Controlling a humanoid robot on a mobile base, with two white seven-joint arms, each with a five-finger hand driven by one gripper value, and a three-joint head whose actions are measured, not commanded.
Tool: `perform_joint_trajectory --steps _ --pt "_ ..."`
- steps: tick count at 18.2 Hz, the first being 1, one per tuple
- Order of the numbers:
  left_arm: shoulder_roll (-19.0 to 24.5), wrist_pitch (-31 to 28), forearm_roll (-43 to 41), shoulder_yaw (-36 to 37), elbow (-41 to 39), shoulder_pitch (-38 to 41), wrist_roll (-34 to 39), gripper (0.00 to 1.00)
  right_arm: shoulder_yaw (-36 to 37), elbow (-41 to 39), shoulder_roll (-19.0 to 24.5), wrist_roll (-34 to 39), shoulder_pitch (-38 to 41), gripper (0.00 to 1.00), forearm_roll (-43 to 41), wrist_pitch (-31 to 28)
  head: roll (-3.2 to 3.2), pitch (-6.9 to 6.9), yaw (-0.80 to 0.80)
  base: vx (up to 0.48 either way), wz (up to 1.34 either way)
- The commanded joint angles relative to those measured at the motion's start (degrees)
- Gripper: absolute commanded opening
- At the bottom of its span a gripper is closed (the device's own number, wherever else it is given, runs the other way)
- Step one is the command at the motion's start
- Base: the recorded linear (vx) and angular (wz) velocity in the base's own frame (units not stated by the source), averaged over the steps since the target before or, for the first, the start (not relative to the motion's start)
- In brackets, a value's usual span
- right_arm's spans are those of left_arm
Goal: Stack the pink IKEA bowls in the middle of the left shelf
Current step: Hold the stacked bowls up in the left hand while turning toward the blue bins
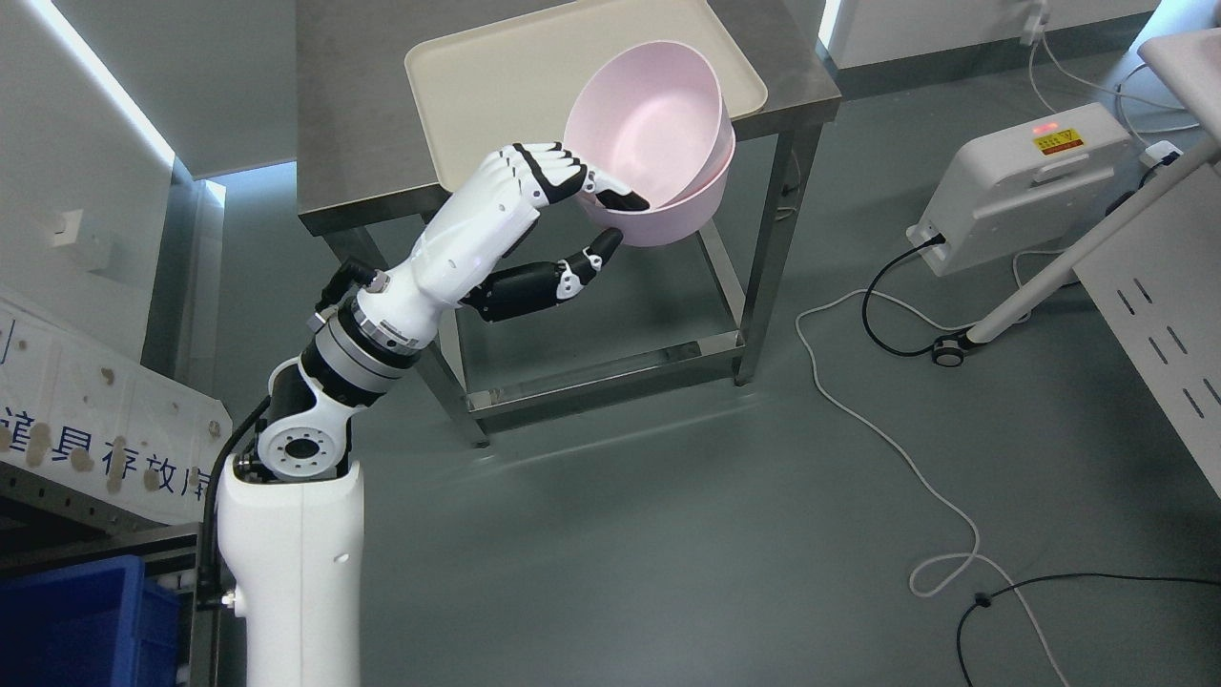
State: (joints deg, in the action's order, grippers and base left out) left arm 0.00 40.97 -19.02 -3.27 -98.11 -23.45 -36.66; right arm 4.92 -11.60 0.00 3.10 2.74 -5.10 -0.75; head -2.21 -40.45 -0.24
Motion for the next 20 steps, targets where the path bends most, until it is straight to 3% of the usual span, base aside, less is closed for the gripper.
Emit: perform_joint_trajectory --steps 1,20 --pt "1.0 -0.01 0.03 0.2 -0.06 0.07 0.09 0.03 0.0 0.0 -1.0 0.41 -0.01 1.0 0.0 0.05 0.0 0.0 0.0 -0.105 0.0" --pt "1.0 -0.19 0.03 0.2 -0.06 0.07 0.1 0.03 0.0 0.0 -1.0 0.41 -0.01 1.0 0.0 0.05 0.0 0.0 0.0 -0.09 0.0"
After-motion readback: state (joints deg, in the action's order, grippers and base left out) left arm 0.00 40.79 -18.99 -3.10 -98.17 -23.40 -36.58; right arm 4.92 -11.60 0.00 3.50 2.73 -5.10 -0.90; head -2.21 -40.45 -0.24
